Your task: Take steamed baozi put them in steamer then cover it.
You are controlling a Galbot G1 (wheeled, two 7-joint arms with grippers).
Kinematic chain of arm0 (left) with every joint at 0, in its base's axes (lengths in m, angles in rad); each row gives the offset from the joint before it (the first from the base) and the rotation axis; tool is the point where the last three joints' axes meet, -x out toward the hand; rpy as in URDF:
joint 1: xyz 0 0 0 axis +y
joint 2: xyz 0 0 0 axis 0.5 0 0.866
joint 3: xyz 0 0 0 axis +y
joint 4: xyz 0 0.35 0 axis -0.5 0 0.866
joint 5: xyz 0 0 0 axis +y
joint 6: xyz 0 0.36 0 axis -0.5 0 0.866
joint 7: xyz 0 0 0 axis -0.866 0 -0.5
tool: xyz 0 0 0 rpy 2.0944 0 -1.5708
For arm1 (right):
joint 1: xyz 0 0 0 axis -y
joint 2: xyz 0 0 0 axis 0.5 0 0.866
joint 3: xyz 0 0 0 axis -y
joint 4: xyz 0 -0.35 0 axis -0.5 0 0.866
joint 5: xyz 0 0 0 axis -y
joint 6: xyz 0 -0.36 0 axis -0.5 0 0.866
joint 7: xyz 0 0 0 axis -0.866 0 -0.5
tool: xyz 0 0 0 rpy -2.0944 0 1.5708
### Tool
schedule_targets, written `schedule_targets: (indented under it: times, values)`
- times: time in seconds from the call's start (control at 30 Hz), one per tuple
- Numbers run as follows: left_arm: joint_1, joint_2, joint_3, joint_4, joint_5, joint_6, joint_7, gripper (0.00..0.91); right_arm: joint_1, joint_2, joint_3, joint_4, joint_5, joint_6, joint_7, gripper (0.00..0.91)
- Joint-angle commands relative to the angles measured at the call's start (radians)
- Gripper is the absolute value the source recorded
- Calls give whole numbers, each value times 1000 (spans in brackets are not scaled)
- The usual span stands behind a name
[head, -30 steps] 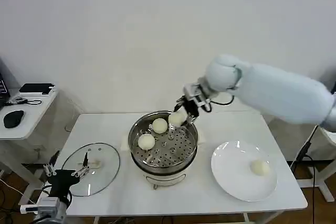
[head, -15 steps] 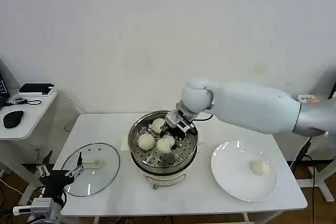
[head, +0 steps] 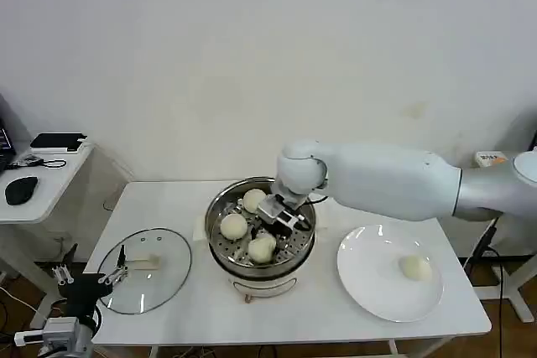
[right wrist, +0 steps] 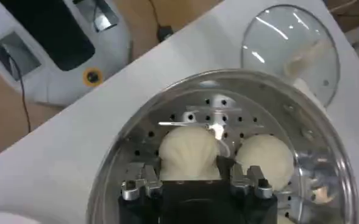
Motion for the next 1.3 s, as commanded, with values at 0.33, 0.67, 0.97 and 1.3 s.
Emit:
schedule_targets:
  times: [0.33, 0.67, 0.97, 1.3]
  values:
    - [-8, 3, 3, 1, 0, 1, 2, 907, 47, -51, 31, 21, 12, 23, 38, 907]
    - [-24, 24, 9, 7, -16, 2, 4, 907, 115, -287, 133, 8, 100, -145, 92, 907]
    - [-27, 43, 28, 0, -23, 0, 5, 907, 56, -629, 132, 66, -29, -226, 44, 907]
    - [-45, 44, 64, 7, -15, 2, 4, 907, -182, -786, 166, 54, -174, -157, 56, 907]
